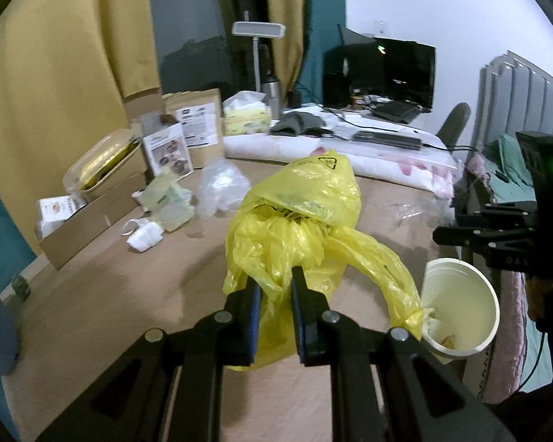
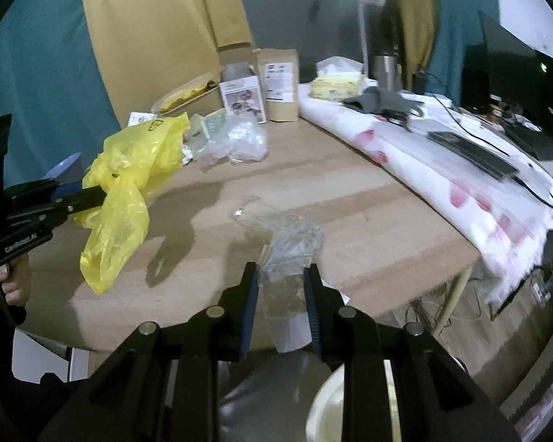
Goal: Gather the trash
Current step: 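Carry both held items over the cream bucket and open both grippers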
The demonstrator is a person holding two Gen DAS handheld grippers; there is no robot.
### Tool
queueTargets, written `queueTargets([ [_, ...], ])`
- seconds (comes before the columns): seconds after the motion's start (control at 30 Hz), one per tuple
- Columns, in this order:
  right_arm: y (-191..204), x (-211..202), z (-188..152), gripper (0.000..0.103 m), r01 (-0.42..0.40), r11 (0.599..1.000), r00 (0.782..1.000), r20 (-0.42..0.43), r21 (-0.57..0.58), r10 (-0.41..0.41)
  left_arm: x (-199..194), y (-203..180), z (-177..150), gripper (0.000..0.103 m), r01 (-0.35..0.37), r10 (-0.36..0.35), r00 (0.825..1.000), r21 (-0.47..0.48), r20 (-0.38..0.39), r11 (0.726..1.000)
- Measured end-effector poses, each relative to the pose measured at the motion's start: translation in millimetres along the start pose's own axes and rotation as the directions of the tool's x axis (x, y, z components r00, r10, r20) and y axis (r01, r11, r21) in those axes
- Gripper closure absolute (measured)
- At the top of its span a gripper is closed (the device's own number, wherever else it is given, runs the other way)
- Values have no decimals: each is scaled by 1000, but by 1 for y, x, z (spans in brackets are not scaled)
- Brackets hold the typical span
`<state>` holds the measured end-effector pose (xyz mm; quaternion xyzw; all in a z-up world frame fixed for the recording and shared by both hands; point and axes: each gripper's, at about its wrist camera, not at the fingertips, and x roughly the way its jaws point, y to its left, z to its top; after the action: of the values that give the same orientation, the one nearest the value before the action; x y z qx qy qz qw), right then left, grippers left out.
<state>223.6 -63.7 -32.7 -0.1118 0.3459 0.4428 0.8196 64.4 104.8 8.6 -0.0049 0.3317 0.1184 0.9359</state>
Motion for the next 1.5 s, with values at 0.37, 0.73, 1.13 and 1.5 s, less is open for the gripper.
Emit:
queueTargets([
  [0.37,-66,-39,-58,80,77,989,997,4,129,-78,11,-69,3,89,71,-70,997,105,-11,992],
  [0.73,-118,-49,-105,75,132,965,991,-55,227,-122,32,-128,2,89,141,-133,990,185,-57,973],
  [1.13,-155,-64,-131,54,183,937,983,-56,299,-174,61,-182,2,89,233,-207,971,266,-122,935],
  [1.5,-183,-74,-154,54,209,907,978,-63,366,-200,96,-232,-5,89,351,-291,930,304,-226,886],
])
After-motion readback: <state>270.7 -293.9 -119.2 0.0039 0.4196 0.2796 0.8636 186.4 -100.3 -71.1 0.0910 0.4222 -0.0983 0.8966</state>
